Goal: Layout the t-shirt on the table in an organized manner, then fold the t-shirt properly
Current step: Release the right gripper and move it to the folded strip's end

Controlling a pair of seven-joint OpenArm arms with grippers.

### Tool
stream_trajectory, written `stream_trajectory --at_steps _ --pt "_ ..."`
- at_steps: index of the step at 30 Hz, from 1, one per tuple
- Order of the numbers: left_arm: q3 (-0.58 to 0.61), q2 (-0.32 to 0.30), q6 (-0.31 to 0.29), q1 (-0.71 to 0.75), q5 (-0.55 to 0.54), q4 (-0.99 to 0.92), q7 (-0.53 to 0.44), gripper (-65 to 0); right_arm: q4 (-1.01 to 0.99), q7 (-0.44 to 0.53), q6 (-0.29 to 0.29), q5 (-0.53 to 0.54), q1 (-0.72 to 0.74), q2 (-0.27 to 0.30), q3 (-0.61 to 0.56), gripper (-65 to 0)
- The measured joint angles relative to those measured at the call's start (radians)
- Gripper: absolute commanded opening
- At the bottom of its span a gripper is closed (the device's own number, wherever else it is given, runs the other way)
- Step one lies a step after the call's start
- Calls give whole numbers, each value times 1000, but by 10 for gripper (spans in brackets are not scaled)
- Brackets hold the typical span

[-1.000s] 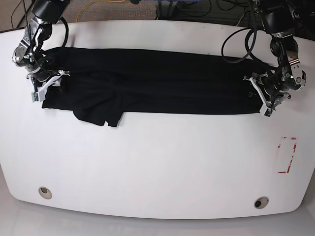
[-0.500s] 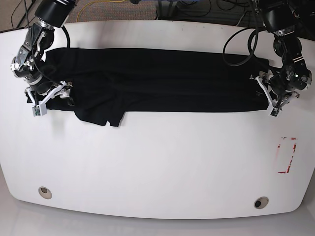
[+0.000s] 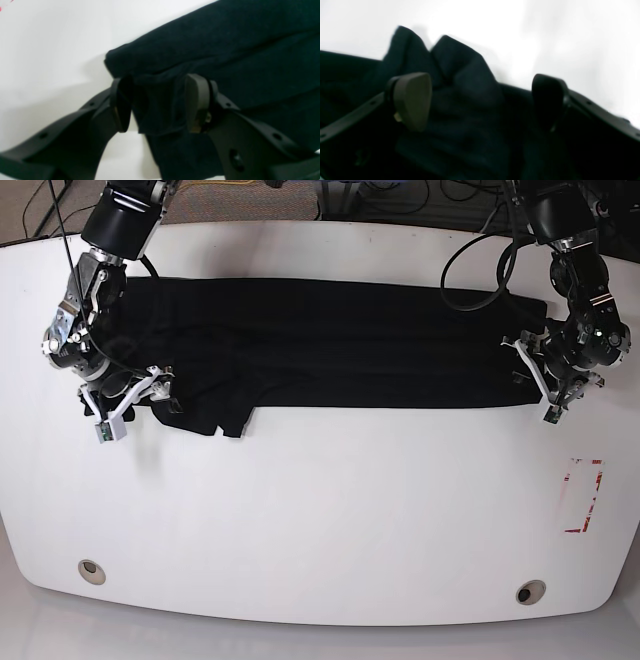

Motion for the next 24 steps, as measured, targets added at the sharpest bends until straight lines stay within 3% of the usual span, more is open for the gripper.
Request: stream_trajectory --at_steps 5,8,11,17,19,24 --pt "0 2 0 1 1 0 2 -337 -96 20 5 0 47 -4 -10 -46" --pt "0 2 0 0 0 0 0 -337 -153 58 3 0 64 0 -10 -82" --pt "0 0 0 1 2 0 2 -337 -196 75 4 0 72 1 -10 -193" --pt "0 1 0 0 1 0 1 -337 -221 68 4 -5 82 1 -10 -563" --pt "0 1 0 1 1 0 1 -337 -220 69 3 0 89 2 -10 -642" --pt "0 1 0 1 1 0 1 -337 -186 57 3 5 94 1 -14 -623"
